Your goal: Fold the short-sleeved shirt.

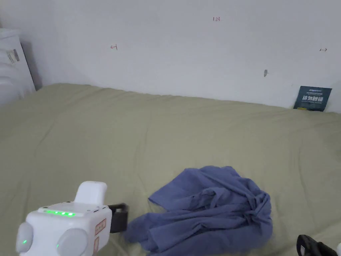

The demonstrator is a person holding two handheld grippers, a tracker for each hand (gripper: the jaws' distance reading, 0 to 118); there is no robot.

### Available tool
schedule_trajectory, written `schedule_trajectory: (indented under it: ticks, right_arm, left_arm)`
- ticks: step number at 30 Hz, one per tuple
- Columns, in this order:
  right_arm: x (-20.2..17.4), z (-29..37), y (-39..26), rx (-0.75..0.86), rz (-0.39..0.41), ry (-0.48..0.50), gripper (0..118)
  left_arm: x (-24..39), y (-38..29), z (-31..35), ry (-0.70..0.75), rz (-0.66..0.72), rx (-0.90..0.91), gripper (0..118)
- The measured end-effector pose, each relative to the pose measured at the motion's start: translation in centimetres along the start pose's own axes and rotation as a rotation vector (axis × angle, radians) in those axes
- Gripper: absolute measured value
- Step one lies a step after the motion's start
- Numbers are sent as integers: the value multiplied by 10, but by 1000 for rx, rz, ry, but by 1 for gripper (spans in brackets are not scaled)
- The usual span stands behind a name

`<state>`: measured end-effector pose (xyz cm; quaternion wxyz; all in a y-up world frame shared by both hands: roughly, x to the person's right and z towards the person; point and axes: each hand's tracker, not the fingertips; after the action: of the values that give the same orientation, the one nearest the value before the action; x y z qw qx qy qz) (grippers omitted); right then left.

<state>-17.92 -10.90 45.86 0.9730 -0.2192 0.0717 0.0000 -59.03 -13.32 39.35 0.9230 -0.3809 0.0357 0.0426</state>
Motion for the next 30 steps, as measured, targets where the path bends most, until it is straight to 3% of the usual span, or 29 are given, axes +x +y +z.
schedule_trajectory:
  ticks: [1, 7, 11, 15, 17, 18, 19, 20, 25, 30]
  right_arm:
    - [0, -3, -2, -9, -3, 2, 1]
    - [2, -22, -10, -69, -5, 7, 1]
    - [3, -28, -13, -99, -1, 6, 1]
    - [5, -32, -15, -116, -2, 7, 1]
    - [6, -35, -16, -126, -2, 13, 1]
    - [6, -37, -16, -135, -4, 16, 1]
    - [7, -39, -16, -140, -13, 16, 1]
    - [9, -41, -14, -146, -26, 13, 1]
    - [27, -80, 14, -189, -52, -21, 1]
    - [46, -163, 48, -246, 29, -27, 1]
  left_arm:
    - [0, 2, -22, -21, -4, -81, 116]
    - [10, -12, -123, 99, -47, -208, 113]
    - [25, -11, -149, 80, -55, -288, 101]
    - [45, -16, -127, 78, -124, -279, 93]
    - [50, -7, -106, 50, -124, -287, 58]
    - [54, -7, -98, 46, -129, -249, 25]
    - [60, -8, -92, 78, -142, -219, 0]
    - [46, -6, -119, 42, -136, -284, 0]
    - [37, -13, -123, 23, -119, -263, 0]
    - [30, -11, -129, -6, -106, -269, 0]
